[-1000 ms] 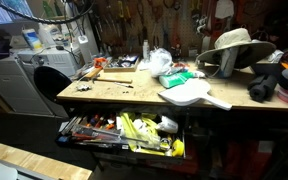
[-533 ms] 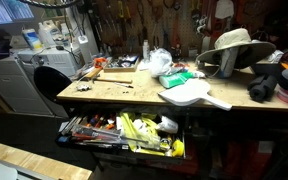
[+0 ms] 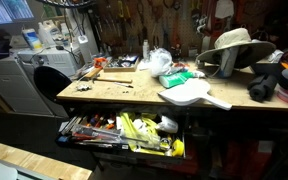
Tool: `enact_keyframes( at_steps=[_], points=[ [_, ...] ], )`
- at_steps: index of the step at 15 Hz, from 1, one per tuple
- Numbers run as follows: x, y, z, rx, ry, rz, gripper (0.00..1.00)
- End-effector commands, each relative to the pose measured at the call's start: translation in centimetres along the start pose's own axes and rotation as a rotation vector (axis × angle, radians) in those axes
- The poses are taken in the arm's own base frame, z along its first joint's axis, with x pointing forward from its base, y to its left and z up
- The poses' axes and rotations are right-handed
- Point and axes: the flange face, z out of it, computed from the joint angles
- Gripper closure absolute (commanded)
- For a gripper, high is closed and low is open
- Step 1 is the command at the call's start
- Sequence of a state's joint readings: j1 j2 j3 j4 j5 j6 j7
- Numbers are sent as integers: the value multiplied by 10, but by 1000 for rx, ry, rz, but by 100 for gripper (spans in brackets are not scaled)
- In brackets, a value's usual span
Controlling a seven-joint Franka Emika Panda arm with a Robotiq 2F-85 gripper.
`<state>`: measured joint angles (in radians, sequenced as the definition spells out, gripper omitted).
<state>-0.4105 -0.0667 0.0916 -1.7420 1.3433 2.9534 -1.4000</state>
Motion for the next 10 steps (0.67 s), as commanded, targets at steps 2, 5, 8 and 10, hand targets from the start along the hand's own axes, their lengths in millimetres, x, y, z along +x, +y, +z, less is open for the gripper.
enact_keyframes(
  at_steps=[2,5,8,10],
  points=[
    [-12,13,22,57,28,25,98],
    [-19,15,35,87,50,37,98],
    [-22,12,45,118,87,52,98],
    [-22,12,51,117,117,67,98]
  ],
)
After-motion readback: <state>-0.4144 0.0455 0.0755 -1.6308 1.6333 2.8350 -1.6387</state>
